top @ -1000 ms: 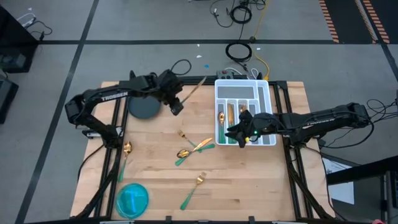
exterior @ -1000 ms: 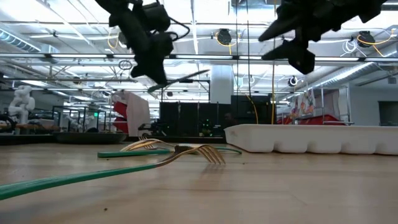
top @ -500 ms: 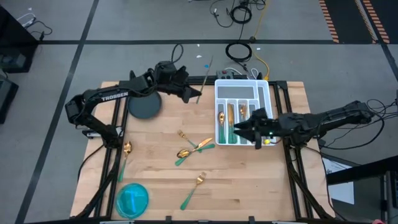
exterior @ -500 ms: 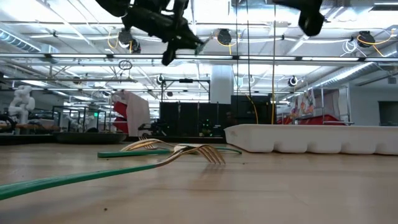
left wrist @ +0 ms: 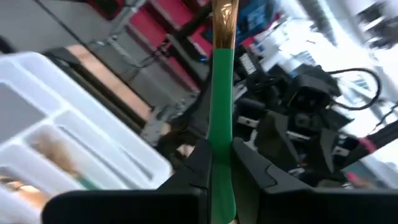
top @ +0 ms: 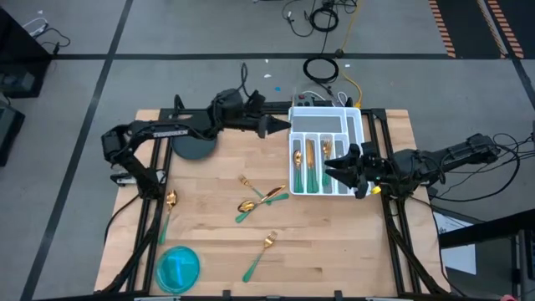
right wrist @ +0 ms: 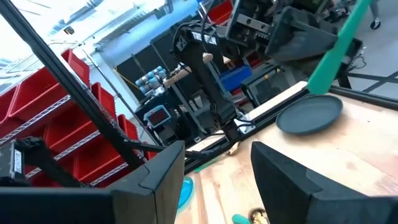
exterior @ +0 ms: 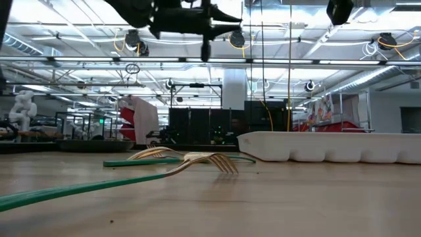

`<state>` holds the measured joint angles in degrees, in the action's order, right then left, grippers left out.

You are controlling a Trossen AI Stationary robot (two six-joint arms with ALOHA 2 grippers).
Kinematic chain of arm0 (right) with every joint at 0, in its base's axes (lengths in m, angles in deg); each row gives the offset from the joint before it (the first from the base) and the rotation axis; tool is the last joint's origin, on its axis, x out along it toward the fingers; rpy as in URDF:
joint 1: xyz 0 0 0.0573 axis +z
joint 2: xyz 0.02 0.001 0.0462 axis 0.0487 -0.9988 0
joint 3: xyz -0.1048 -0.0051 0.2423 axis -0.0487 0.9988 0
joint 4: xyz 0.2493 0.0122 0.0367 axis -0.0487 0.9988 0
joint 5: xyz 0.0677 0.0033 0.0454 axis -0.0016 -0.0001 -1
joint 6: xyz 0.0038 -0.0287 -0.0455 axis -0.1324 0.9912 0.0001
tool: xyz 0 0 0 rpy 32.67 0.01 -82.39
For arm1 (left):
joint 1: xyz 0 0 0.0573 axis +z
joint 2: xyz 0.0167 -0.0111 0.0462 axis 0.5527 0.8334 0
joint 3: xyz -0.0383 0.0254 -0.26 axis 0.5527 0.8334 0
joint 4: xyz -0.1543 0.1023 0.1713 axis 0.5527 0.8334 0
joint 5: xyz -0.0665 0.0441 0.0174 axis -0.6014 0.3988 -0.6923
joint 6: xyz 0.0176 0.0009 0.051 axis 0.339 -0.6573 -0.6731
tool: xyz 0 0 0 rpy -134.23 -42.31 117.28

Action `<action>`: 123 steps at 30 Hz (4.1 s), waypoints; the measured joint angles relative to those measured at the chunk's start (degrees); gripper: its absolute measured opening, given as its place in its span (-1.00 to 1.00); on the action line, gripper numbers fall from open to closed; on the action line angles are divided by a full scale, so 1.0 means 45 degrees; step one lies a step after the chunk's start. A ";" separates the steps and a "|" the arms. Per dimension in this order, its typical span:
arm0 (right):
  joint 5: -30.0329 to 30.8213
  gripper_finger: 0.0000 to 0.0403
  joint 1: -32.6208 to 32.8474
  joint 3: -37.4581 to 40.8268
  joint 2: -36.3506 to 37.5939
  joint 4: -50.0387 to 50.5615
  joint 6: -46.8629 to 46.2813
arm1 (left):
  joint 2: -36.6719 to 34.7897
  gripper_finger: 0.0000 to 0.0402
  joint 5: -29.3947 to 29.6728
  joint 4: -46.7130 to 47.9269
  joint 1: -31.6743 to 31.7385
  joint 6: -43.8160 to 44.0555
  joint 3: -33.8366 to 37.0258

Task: Sort silverware
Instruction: Put the green knife on the silverware organizer

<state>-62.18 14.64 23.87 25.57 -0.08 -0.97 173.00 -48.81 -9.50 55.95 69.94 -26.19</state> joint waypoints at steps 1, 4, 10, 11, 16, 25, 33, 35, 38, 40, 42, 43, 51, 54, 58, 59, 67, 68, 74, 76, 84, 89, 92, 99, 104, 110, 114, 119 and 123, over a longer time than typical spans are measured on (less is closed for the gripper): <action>0.0000 -0.12 0.0000 0.0000 0.0000 0.0013 -0.0007 | 0.0275 -0.83 -0.0104 -0.0560 -0.0083 0.0331 0.0000; -0.0017 -0.12 0.0000 0.0000 0.0000 0.0054 -0.0007 | 0.1053 -0.83 -0.0338 -0.2096 -0.0343 0.1296 0.0000; -0.0061 -0.12 0.0119 0.0000 0.0000 0.0061 -0.0007 | 0.2514 -0.83 -0.0646 -0.4183 -0.0811 0.2365 -0.0005; -0.0073 -0.12 0.0176 0.0000 0.0000 0.0068 -0.0007 | 0.2739 -0.83 -0.0650 -0.4550 -0.0874 0.2588 -0.0005; -0.0083 -0.12 0.0484 0.0000 0.0000 0.0095 -0.0012 | 0.3680 -0.83 -0.0672 -0.5609 -0.1182 0.3283 -0.0010; -0.0075 -0.12 0.0892 0.0000 0.0000 0.0099 -0.0012 | 0.4769 -0.83 -0.0102 -0.5139 -0.1521 0.3973 -0.0008; -0.0054 -0.12 0.0913 0.0000 0.0000 0.0104 0.0065 | 0.4841 -0.83 0.2064 -0.1760 -0.1792 0.3647 0.0005; -0.0054 -0.12 0.0913 0.0000 0.0000 0.0102 0.0075 | 0.4836 -0.83 0.2554 -0.1731 -0.1954 0.3653 0.0005; 0.0092 -0.12 0.0913 0.0000 -0.0005 0.0107 0.0080 | 0.4836 -0.83 0.3496 -0.1553 -0.2248 0.3969 0.0005; 0.0211 -0.12 0.0913 0.0000 -0.0005 0.0111 0.0081 | 0.4836 -0.83 0.4249 -0.0999 -0.2457 0.4115 -0.0005; 0.0218 -0.12 0.0913 0.0000 -0.0005 0.0107 0.0140 | 0.4836 -0.83 0.4885 -0.0226 -0.2607 0.4580 -0.0005; 0.0218 -0.12 0.0913 0.0000 -0.0005 0.0112 0.0180 | 0.4836 -0.83 0.5069 0.0030 -0.2662 0.4634 0.0000; 0.0228 -0.12 0.0903 0.0000 -0.0010 0.0112 0.0410 | 0.4836 -0.83 0.5970 0.0955 -0.2851 0.4261 -0.1151; 0.0228 -0.12 0.0903 0.0000 -0.0010 0.0112 0.0413 | 0.5029 -0.83 0.6183 0.1844 -0.2853 0.4101 -0.1946; 0.0228 -0.12 0.0903 0.0000 -0.0010 0.0176 0.0415 | 0.5728 -0.83 0.6181 0.2801 -0.3092 0.4083 -0.3177; 0.0228 -0.12 0.0903 0.0000 -0.0010 0.0195 0.0410 | 0.5887 -0.83 0.6173 0.3270 -0.3195 0.4080 -0.3541; 0.0228 -0.12 0.0900 0.0000 -0.0024 0.0284 0.0459 | 0.7077 -0.83 0.6376 0.5443 -0.3562 0.4501 -0.5361; 0.0238 -0.12 0.0903 0.0000 -0.0024 0.0300 0.0459 | 0.7141 -0.83 0.6457 0.5585 -0.3568 0.4645 -0.5498; 0.0248 -0.12 0.0901 0.0000 -0.0029 0.0352 0.0493 | 0.7221 -0.83 0.7241 0.6675 -0.3576 0.5334 -0.5537; 0.0248 -0.12 0.0903 0.0000 -0.0029 0.0359 0.0674 | 0.7221 -0.83 0.7349 0.6694 -0.3593 0.5627 -0.5537; 0.0282 -0.12 0.0903 0.0000 -0.0029 0.0424 0.0984 | 0.7303 -0.83 0.7510 0.6626 -0.3697 0.5992 -0.5537; 0.0282 -0.12 0.0902 0.0000 -0.0034 0.0517 0.0984 | 0.7418 -0.83 0.7449 0.6392 -0.3785 0.6000 -0.5537; 0.0282 -0.12 0.0899 0.0000 -0.0034 0.0613 0.0984 | 0.7420 -0.83 0.7516 0.6250 -0.3766 0.5992 -0.5537; 0.0282 -0.12 0.0903 0.0000 -0.0034 0.0617 0.0987 | 0.7587 -0.83 0.7440 0.5891 -0.3767 0.5987 -0.5536; 0.0282 -0.12 0.0903 0.0000 -0.0039 0.0775 0.0976 | 0.7965 -0.83 0.7172 0.5683 -0.3841 0.5997 -0.5596; 0.0273 -0.12 0.0903 -0.0003 -0.0103 0.0882 0.0877 | 0.8826 -0.83 0.6643 0.5778 -0.3934 0.5987 -0.6647; 0.0257 -0.12 0.0903 -0.0005 -0.0224 0.0932 0.0755 | 0.9246 -0.83 0.6190 0.6385 -0.3997 0.6237 -0.7134; 0.0235 -0.12 0.0903 -0.0005 -0.0274 0.0884 0.0690 | 0.9256 -0.83 0.6048 0.7767 -0.4050 0.7093 -0.7242; 0.0248 -0.12 0.0899 -0.0005 -0.0273 0.0875 0.0923 | 0.9256 -0.83 0.5853 0.7833 -0.4052 0.7318 -0.7242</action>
<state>-61.06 18.69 23.85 24.35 3.85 3.19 214.65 -22.47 25.75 37.72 102.87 -58.77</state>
